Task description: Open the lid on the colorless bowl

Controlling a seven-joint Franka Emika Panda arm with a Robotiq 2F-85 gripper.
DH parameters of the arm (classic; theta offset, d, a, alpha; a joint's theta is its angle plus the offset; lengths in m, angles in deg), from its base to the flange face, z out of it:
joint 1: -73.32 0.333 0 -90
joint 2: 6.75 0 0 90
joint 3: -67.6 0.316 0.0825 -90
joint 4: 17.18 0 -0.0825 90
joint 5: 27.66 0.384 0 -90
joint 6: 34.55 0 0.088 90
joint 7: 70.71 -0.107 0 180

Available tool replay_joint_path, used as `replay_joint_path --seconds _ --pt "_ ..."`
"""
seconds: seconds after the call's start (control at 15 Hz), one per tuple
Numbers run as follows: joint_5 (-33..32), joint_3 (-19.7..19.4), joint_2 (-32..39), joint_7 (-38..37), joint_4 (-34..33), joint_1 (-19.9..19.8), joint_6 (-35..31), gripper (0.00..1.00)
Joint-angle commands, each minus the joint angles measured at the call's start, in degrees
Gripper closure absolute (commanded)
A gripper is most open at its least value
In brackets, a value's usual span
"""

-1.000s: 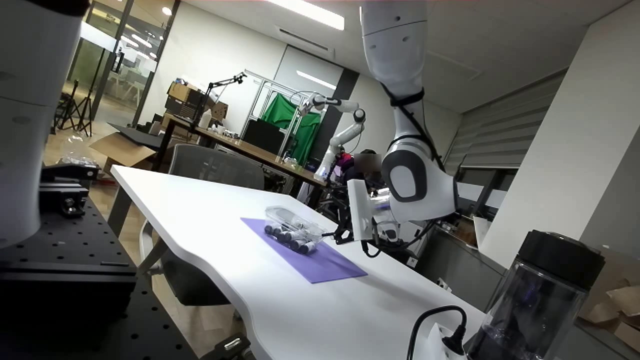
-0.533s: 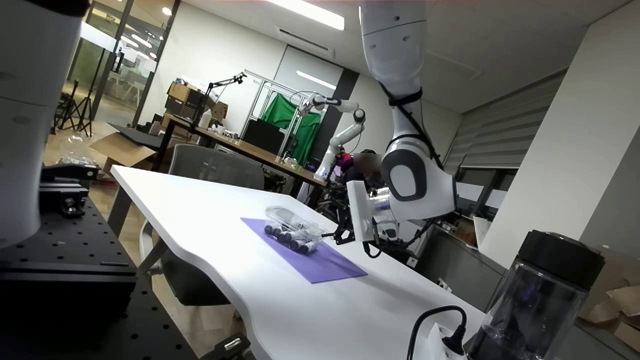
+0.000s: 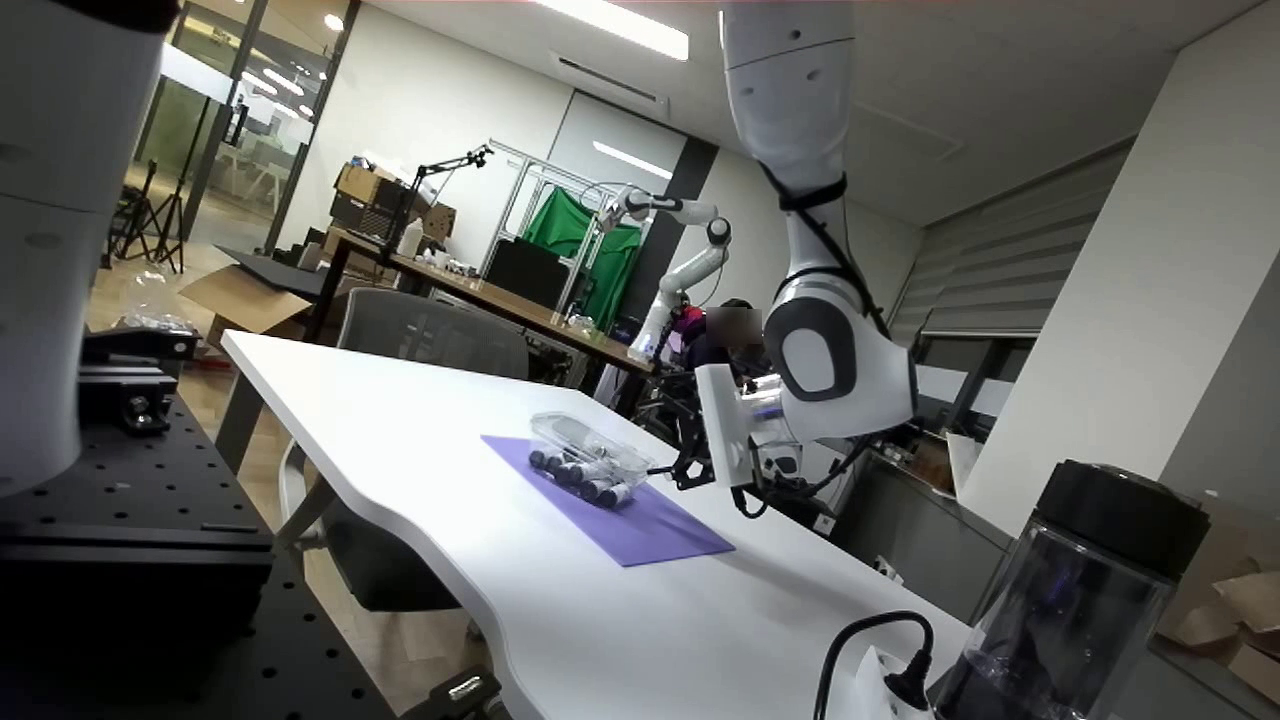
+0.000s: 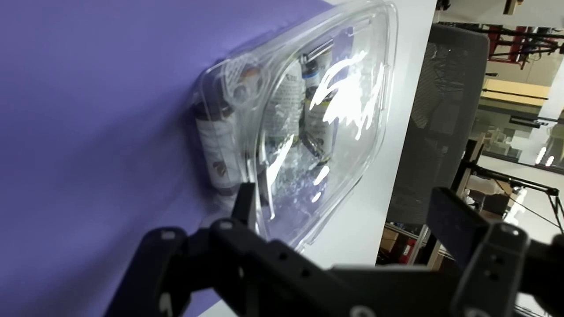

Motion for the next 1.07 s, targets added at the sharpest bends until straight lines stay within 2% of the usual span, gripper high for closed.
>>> replay_joint_path --seconds 0.0,1.0 --pt "-0.5 0.0 -1.0 0.83 -0.14 -0.25 -0.59 0.0" --pt "-0.83 0.0 -0.67 1.63 0.09 0.09 -1.44 0.0"
